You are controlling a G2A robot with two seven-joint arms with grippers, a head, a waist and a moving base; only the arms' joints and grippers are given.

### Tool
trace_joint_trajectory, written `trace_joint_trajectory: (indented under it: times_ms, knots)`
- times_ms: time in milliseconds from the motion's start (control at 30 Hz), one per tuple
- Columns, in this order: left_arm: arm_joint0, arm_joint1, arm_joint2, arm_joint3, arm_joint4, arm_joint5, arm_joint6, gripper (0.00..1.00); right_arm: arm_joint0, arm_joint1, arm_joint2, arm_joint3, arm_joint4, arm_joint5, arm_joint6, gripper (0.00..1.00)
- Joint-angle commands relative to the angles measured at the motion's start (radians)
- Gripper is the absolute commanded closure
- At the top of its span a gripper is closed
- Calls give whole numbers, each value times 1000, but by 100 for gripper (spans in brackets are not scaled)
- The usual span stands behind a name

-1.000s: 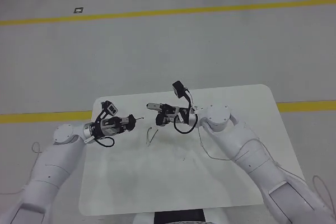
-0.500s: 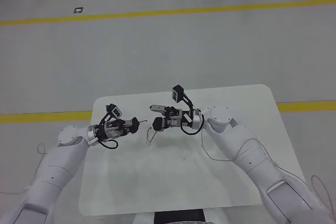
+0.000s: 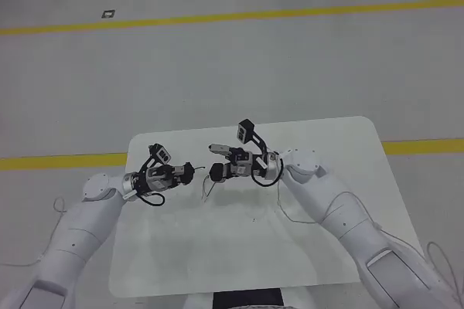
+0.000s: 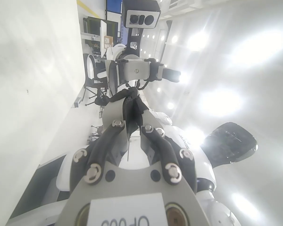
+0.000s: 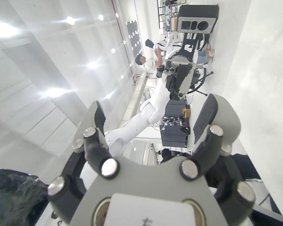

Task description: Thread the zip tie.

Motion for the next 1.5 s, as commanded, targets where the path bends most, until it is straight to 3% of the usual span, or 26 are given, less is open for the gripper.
trace_joint_trajectory:
  times_ms: [0,67,133,433,667,900,1233,1467]
  knots:
    - [0,0,0,0,0,0,0,100,1,-3,0,15,24,-6,21,0]
    - [0,0,0,0,0,0,0,100,2,-7,-3,31,48,-15,38,46]
    - [0,0,0,0,0,0,0,100,5,-14,-11,51,66,-28,47,56]
    - [0,0,0,0,0,0,0,100,41,-42,-50,152,76,-42,27,70]
    - [0,0,0,0,0,0,0,100,53,-56,-63,191,76,-58,39,80]
    - [0,0,0,0,0,0,0,100,59,-63,-67,210,64,-65,49,82]
    - [0,0,0,0,0,0,0,100,64,-71,-65,224,53,-70,59,100]
    - [0,0,0,0,0,0,0,100,66,-74,-62,230,43,-73,59,100]
